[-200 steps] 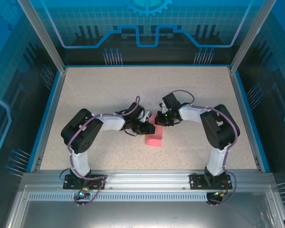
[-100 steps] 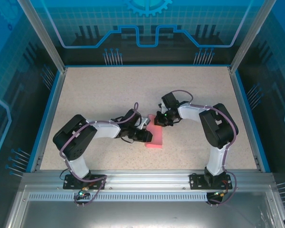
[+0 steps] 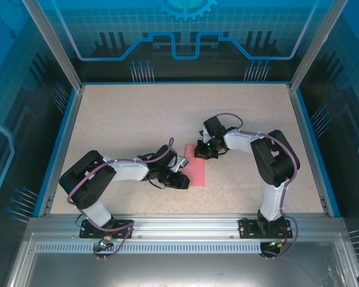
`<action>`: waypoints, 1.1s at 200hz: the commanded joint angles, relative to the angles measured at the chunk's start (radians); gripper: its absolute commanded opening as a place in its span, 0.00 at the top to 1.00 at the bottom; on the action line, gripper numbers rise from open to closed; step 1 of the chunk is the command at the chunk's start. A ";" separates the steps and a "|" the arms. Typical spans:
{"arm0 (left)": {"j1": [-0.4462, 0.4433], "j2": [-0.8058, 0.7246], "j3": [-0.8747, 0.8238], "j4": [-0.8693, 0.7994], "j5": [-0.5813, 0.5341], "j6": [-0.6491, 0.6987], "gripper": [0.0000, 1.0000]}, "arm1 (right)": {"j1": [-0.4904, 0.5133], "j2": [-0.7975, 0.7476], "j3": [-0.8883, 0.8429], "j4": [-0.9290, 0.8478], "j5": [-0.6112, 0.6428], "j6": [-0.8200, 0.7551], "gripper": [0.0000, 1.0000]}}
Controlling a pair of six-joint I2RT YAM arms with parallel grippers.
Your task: Fold a paper plane with a square sheet of paper (fold left side to right side)
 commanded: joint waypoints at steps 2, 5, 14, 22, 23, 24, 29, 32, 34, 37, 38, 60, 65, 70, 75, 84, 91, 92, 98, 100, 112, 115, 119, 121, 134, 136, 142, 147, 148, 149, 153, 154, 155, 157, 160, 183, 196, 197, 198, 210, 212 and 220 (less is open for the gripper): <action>-0.018 -0.046 -0.046 -0.107 0.045 0.002 0.66 | -0.015 0.049 -0.005 -0.048 0.073 -0.025 0.97; -0.018 -0.056 -0.046 -0.106 0.045 0.001 0.66 | -0.015 0.049 -0.007 -0.047 0.072 -0.026 0.97; -0.014 -0.087 -0.042 -0.102 0.047 -0.005 0.66 | -0.014 0.047 -0.007 -0.040 0.066 -0.028 0.97; -0.002 -0.114 -0.032 -0.099 0.054 -0.015 0.65 | -0.013 0.045 -0.007 -0.039 0.063 -0.030 0.97; 0.000 -0.118 -0.030 -0.099 0.056 -0.015 0.65 | -0.013 0.045 -0.007 -0.039 0.063 -0.030 0.97; 0.001 -0.121 -0.029 -0.097 0.058 -0.016 0.65 | -0.014 0.044 -0.007 -0.039 0.062 -0.030 0.97; 0.012 -0.135 -0.024 -0.091 0.065 -0.024 0.65 | -0.013 0.042 -0.007 -0.040 0.063 -0.032 0.97; 0.022 -0.143 -0.020 -0.086 0.069 -0.028 0.64 | -0.013 0.041 -0.009 -0.039 0.064 -0.033 0.97; 0.026 -0.149 -0.018 -0.084 0.069 -0.032 0.64 | -0.014 0.040 -0.008 -0.040 0.064 -0.033 0.97; 0.037 -0.155 -0.014 -0.082 0.069 -0.037 0.64 | -0.013 0.040 -0.009 -0.040 0.064 -0.034 0.97; 0.039 -0.156 -0.013 -0.080 0.069 -0.039 0.64 | -0.013 0.040 -0.008 -0.039 0.064 -0.034 0.97; 0.100 -0.146 0.036 -0.080 0.072 -0.038 0.63 | -0.013 0.036 -0.008 -0.041 0.062 -0.038 0.97; 0.108 -0.128 0.052 -0.088 0.073 -0.031 0.63 | -0.013 0.035 -0.007 -0.041 0.063 -0.038 0.97; 0.113 -0.110 0.070 -0.091 0.074 -0.023 0.63 | -0.013 0.034 -0.008 -0.041 0.062 -0.040 0.97; 0.117 -0.087 0.087 -0.093 0.075 -0.019 0.63 | -0.013 0.032 -0.008 -0.042 0.061 -0.040 0.96; 0.117 -0.047 0.118 -0.088 0.082 -0.011 0.64 | -0.013 0.030 -0.010 -0.041 0.060 -0.041 0.97; 0.117 -0.015 0.137 -0.079 0.090 -0.011 0.64 | -0.013 0.026 -0.010 -0.041 0.059 -0.042 0.97; 0.118 -0.011 0.140 -0.077 0.092 -0.012 0.64 | -0.013 0.026 -0.009 -0.042 0.060 -0.043 0.97; 0.118 0.015 0.154 -0.062 0.099 -0.019 0.64 | -0.014 0.023 -0.012 -0.042 0.059 -0.043 0.97; 0.118 0.023 0.157 -0.058 0.101 -0.022 0.64 | -0.014 0.021 -0.012 -0.042 0.059 -0.044 0.97; 0.118 0.066 0.179 -0.033 0.105 -0.031 0.65 | -0.013 0.014 -0.015 -0.039 0.058 -0.044 0.96; 0.118 0.075 0.182 -0.029 0.106 -0.031 0.65 | -0.014 0.011 -0.017 -0.037 0.058 -0.044 0.96; 0.117 0.087 0.187 -0.023 0.105 -0.033 0.65 | -0.013 0.007 -0.018 -0.034 0.058 -0.044 0.96; 0.117 0.092 0.190 -0.021 0.104 -0.033 0.66 | -0.013 0.005 -0.019 -0.034 0.057 -0.044 0.96; 0.116 0.125 0.202 -0.010 0.099 -0.036 0.66 | -0.013 -0.001 -0.018 -0.029 0.051 -0.047 0.96; 0.115 0.129 0.204 -0.008 0.099 -0.036 0.66 | -0.013 -0.003 -0.018 -0.028 0.049 -0.047 0.96; 0.115 0.140 0.207 -0.002 0.099 -0.038 0.66 | -0.013 -0.005 -0.017 -0.025 0.042 -0.047 0.96; 0.112 0.148 0.211 0.002 0.099 -0.039 0.66 | -0.013 -0.006 -0.015 -0.023 0.038 -0.049 0.96; 0.112 0.150 0.212 0.002 0.099 -0.039 0.66 | -0.013 -0.006 -0.014 -0.021 0.037 -0.049 0.96; 0.112 0.151 0.212 0.002 0.099 -0.039 0.66 | -0.013 -0.006 -0.014 -0.022 0.037 -0.048 0.96; 0.111 0.157 0.215 0.004 0.100 -0.039 0.66 | -0.013 -0.006 -0.013 -0.021 0.033 -0.047 0.96; 0.111 0.159 0.217 0.004 0.100 -0.040 0.66 | -0.013 -0.005 -0.012 -0.020 0.032 -0.047 0.96; 0.109 0.161 0.217 0.004 0.099 -0.039 0.66 | -0.013 -0.005 -0.011 -0.020 0.032 -0.047 0.96; 0.107 0.163 0.218 0.005 0.098 -0.039 0.66 | -0.013 -0.006 -0.012 -0.019 0.029 -0.047 0.96; 0.105 0.167 0.221 0.005 0.098 -0.039 0.66 | -0.013 -0.007 -0.011 -0.017 0.027 -0.047 0.96; 0.087 0.190 0.236 -0.011 0.083 -0.032 0.66 | -0.012 -0.011 -0.003 -0.006 0.014 -0.046 0.96; 0.082 0.199 0.236 -0.027 0.063 -0.033 0.66 | -0.012 -0.020 -0.001 -0.002 0.013 -0.045 0.96; 0.082 0.199 0.235 -0.027 0.061 -0.033 0.66 | -0.012 -0.022 -0.001 -0.002 0.014 -0.045 0.96; 0.081 0.199 0.236 -0.027 0.059 -0.033 0.66 | -0.012 -0.023 -0.001 -0.002 0.014 -0.044 0.96; 0.081 0.208 0.230 -0.039 0.043 -0.043 0.67 | -0.012 -0.041 -0.003 0.011 0.009 -0.047 0.95; 0.082 0.210 0.230 -0.041 0.041 -0.045 0.67 | -0.012 -0.046 -0.004 0.013 0.008 -0.047 0.95; 0.080 0.215 0.227 -0.047 0.034 -0.047 0.68 | -0.012 -0.063 -0.007 0.024 0.005 -0.049 0.93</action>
